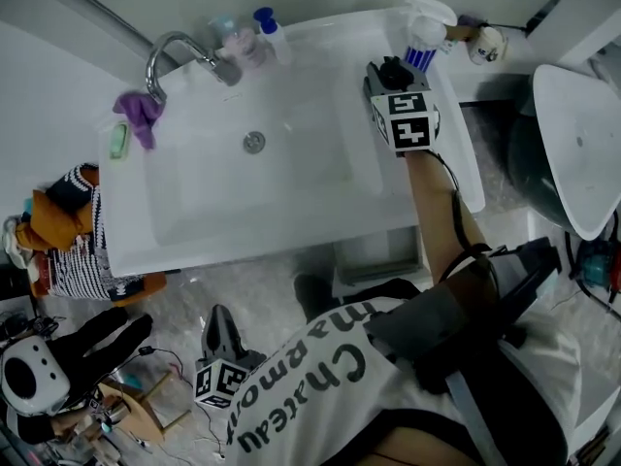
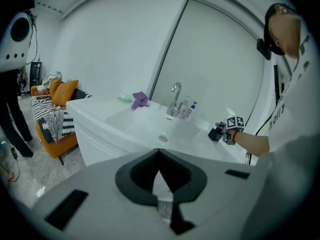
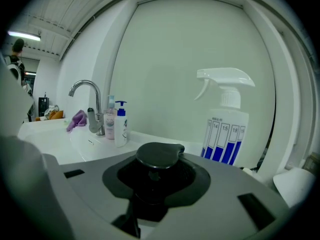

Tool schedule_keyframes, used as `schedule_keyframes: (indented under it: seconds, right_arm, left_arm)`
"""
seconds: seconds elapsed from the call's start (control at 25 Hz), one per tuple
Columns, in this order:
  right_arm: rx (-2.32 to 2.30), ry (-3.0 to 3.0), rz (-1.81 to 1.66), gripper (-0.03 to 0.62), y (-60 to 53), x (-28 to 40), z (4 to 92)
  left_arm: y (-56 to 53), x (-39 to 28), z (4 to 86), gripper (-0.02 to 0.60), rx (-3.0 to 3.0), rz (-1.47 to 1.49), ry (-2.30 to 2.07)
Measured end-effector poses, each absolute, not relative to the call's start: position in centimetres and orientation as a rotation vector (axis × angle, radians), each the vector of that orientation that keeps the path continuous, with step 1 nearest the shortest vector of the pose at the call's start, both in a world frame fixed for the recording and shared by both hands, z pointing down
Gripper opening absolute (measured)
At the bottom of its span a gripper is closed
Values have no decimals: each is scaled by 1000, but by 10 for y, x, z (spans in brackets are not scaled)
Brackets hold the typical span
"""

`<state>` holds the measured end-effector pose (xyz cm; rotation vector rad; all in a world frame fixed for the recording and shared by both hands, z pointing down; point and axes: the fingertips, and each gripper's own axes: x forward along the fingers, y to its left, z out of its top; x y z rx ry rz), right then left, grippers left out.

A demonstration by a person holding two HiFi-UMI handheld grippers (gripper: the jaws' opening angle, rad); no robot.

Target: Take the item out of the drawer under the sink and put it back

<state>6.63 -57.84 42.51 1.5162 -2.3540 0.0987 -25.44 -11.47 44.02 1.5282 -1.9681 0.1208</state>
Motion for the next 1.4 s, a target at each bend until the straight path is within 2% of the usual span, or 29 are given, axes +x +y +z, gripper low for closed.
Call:
schedule_keyframes:
  seconds: [0.96, 1.4]
  right_arm:
    - [1411, -2427, 93, 127, -581, 62, 425]
    - [1455, -2428, 39, 178, -574, 57, 422]
  left_arm:
    - [-121, -235, 438, 9, 1548, 123, -1965]
    - [-107, -233, 437, 9, 1516, 113, -1989]
